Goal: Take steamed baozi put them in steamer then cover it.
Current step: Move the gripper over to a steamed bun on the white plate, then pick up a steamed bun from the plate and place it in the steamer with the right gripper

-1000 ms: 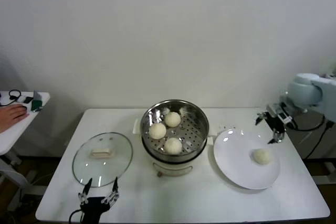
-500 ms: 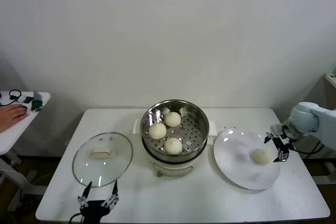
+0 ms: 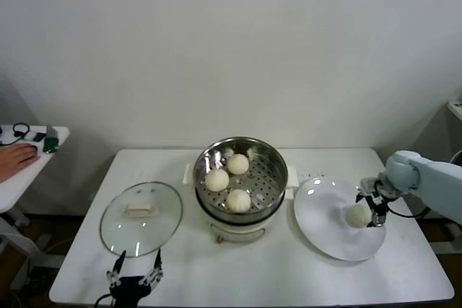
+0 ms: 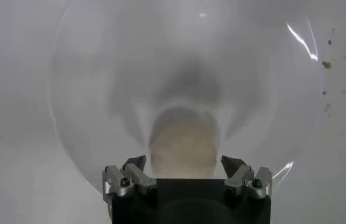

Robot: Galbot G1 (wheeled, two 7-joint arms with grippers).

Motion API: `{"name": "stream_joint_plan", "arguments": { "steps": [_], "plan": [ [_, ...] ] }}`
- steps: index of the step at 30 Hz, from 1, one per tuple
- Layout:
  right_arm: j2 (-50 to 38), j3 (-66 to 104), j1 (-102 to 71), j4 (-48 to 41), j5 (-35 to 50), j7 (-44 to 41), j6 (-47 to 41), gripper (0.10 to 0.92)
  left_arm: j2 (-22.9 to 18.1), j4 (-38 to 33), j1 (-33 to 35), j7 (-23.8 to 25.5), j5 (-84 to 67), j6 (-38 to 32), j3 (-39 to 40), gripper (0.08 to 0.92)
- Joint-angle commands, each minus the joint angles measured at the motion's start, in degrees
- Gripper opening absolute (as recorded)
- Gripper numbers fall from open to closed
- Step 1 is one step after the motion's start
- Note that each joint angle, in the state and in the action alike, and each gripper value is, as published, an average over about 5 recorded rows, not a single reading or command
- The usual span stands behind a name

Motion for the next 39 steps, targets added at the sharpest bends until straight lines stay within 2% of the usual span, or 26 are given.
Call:
{"name": "stream_joint_plan", "arguments": {
  "steps": [1, 13, 19, 23, 28, 33, 39],
  "plan": [
    [0.5, 0.8, -0.9, -0.9, -0.6, -0.4, -0.1, 0.798, -0.1, -0.2, 0.2, -0.1, 0.0, -0.1, 0.0, 0.823],
    [-0.1, -5.1, 9.9, 1.8, 3.7, -0.6, -0.6, 0.714, -0.3, -0.5, 0.7, -0.2, 0.3, -0.9, 0.7, 0.823],
    [1.1, -18.9, 28.7, 9.4, 13.1, -1.2, -1.5, 0.698, -0.1, -0.9, 0.6, -0.2, 0.2, -0.9, 0.7, 0.823],
    [5.3, -29.1, 45.2, 16.6, 22.3, -1.5, -3.1, 0.696, 0.1, -1.2, 0.4, -0.1, 0.2, -0.8, 1.1, 0.823],
    [13.2, -31.3, 57.2, 23.2, 34.1, -0.8, -6.6, 0.696, 0.4, -1.3, -0.3, 0.1, 0.0, -0.6, 1.6, 0.823],
    [20.5, -27.2, 57.2, 26.5, 42.4, 2.1, -10.5, 0.696, 0.7, -1.5, -0.6, 0.2, -0.4, -0.5, 1.5, 0.823],
    [27.4, -24.1, 48.5, 26.3, 43.8, 6.4, -13.7, 0.696, 0.9, -1.4, -0.7, 0.2, -0.9, -0.5, 1.1, 0.823]
  ]
}}
